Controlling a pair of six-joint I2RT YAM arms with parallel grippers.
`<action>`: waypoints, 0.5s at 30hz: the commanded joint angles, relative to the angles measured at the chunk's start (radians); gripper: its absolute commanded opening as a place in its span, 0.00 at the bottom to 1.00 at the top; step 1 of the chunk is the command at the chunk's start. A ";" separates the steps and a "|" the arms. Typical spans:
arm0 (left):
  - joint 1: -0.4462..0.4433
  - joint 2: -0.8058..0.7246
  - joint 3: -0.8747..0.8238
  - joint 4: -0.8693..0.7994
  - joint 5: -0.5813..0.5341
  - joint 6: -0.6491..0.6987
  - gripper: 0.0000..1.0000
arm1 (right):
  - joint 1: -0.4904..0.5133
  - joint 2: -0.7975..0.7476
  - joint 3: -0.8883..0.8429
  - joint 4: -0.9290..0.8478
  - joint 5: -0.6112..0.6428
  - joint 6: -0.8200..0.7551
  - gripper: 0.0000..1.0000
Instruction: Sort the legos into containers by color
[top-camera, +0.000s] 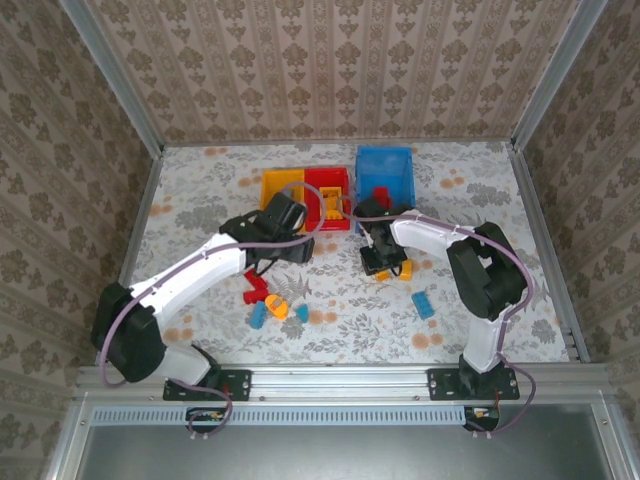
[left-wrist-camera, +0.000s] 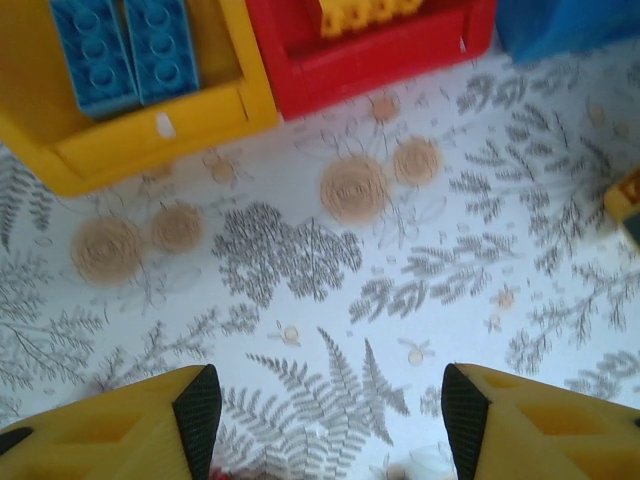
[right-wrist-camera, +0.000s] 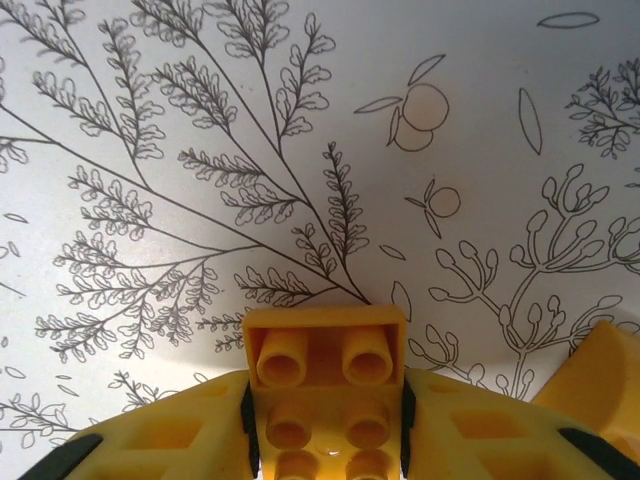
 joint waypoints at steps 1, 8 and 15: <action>-0.023 -0.077 -0.044 0.045 0.021 -0.014 0.63 | 0.003 0.024 -0.017 0.022 -0.032 0.021 0.38; -0.042 -0.151 -0.082 0.035 -0.006 -0.065 0.63 | 0.029 -0.031 0.014 0.008 -0.010 0.038 0.26; -0.044 -0.233 -0.090 0.064 -0.061 -0.122 0.63 | 0.058 0.001 0.307 -0.069 -0.033 0.091 0.26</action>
